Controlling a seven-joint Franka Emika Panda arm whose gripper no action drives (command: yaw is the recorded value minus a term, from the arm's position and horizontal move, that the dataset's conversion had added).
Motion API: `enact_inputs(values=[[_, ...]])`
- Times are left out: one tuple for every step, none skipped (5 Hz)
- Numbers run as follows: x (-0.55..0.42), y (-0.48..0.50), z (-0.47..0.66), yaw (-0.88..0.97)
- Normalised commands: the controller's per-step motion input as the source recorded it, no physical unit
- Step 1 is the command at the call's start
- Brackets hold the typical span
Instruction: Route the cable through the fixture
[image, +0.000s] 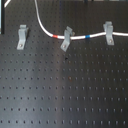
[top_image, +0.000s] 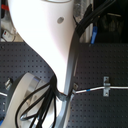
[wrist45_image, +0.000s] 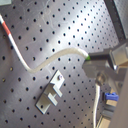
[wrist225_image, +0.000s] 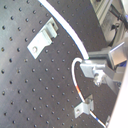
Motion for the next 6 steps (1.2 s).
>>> enact_inputs(values=[[0.0,0.028,0.0,0.0],[-0.03,0.0,0.0,0.0],[-0.019,-0.039,0.48,0.0],[-0.271,-0.001,0.45,0.0],[-0.455,-0.031,0.37,0.0],[-0.462,-0.047,0.31,0.0]])
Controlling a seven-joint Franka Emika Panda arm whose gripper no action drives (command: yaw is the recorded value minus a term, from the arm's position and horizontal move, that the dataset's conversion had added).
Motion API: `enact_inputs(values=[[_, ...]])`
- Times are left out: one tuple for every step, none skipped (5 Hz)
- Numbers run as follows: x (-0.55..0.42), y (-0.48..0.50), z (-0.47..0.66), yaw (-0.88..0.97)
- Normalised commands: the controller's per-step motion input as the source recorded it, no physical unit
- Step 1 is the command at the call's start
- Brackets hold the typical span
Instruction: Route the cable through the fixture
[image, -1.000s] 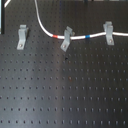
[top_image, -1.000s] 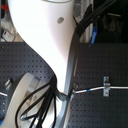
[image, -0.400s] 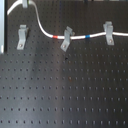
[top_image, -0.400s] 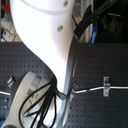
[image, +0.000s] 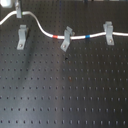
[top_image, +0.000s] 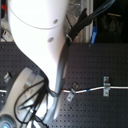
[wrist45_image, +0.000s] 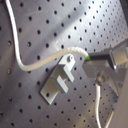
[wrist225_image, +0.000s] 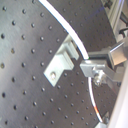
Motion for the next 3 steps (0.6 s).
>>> enact_inputs(values=[[-0.176,0.04,0.39,0.0],[-0.154,0.008,0.32,0.01],[-0.166,0.007,0.22,0.02]])
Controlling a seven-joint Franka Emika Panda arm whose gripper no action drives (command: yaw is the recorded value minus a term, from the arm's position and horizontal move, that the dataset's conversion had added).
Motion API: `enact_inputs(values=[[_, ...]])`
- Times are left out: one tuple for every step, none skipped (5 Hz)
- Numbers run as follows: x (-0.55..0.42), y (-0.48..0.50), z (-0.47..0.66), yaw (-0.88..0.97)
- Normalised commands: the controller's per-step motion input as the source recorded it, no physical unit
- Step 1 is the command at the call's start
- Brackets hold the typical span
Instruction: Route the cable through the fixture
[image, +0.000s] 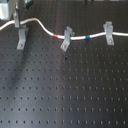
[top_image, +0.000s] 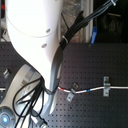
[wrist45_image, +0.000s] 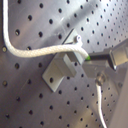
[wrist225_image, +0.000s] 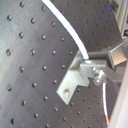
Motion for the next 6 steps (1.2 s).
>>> enact_inputs(values=[[-0.187,0.009,0.19,0.02],[-0.045,0.038,0.31,0.0],[0.011,0.133,0.25,0.0],[-0.059,0.064,0.19,0.02],[-0.071,0.07,0.24,0.03],[-0.039,0.137,0.25,0.02]])
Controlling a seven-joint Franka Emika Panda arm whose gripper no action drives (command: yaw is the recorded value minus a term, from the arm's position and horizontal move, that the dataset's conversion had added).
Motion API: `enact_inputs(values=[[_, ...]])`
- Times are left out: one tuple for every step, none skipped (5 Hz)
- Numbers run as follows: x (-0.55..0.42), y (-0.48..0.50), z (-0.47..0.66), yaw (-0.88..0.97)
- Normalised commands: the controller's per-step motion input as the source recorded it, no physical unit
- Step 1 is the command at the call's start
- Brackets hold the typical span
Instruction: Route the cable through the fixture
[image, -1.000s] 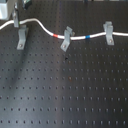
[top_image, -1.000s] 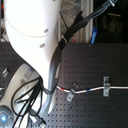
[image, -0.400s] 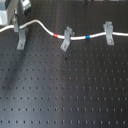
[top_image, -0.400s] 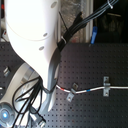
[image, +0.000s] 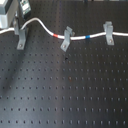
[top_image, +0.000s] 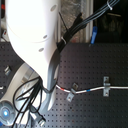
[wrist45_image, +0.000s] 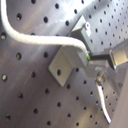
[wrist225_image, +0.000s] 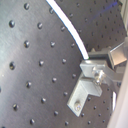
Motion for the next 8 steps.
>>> enact_inputs(values=[[0.012,0.147,0.24,0.0],[0.313,0.259,0.16,0.0],[0.381,0.309,0.1,0.0],[0.161,0.461,-0.01,0.04],[0.132,0.456,-0.01,0.12],[0.226,0.446,0.27,0.18],[-0.022,0.133,0.27,0.27],[-0.118,0.024,0.15,0.11]])
